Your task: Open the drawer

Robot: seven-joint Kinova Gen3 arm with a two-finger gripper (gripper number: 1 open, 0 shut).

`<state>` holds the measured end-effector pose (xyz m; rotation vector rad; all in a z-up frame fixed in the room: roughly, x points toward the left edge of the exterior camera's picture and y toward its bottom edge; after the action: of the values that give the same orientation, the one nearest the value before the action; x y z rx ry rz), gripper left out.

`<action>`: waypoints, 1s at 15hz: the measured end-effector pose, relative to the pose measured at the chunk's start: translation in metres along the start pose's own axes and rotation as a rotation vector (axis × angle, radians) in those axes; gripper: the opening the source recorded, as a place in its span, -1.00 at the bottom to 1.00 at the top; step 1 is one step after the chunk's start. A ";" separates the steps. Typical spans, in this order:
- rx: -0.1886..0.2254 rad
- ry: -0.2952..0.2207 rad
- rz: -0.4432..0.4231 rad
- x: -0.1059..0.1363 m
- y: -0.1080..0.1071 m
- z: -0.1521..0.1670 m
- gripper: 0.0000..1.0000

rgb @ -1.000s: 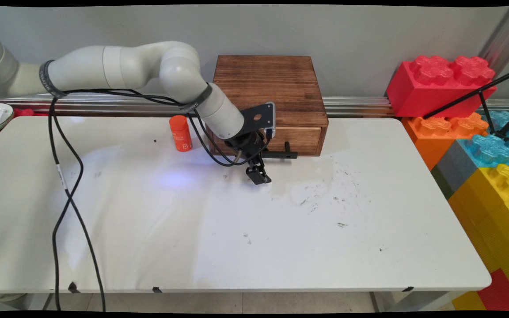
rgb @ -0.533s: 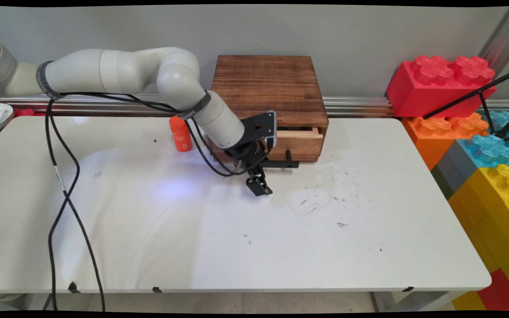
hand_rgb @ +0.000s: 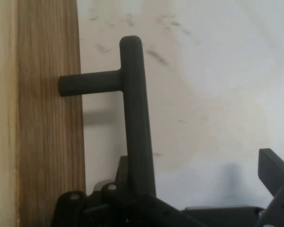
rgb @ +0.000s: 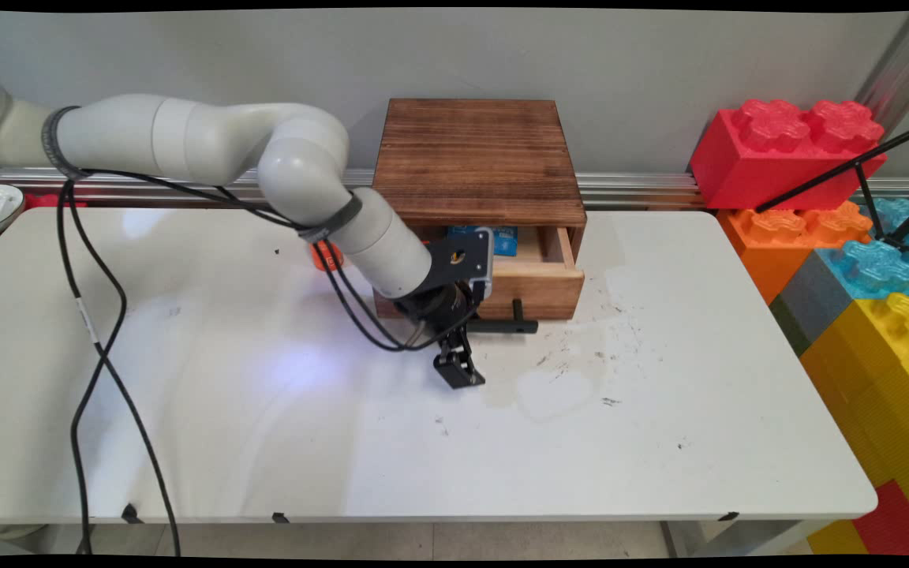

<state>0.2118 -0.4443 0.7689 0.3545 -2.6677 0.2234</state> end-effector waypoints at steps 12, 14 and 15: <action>-0.011 0.013 0.002 0.010 0.078 -0.008 1.00; -0.006 0.015 0.000 0.012 0.090 -0.009 1.00; -0.004 0.016 0.000 0.013 0.095 -0.009 1.00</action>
<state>0.1769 -0.3549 0.7731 0.3503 -2.6516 0.2197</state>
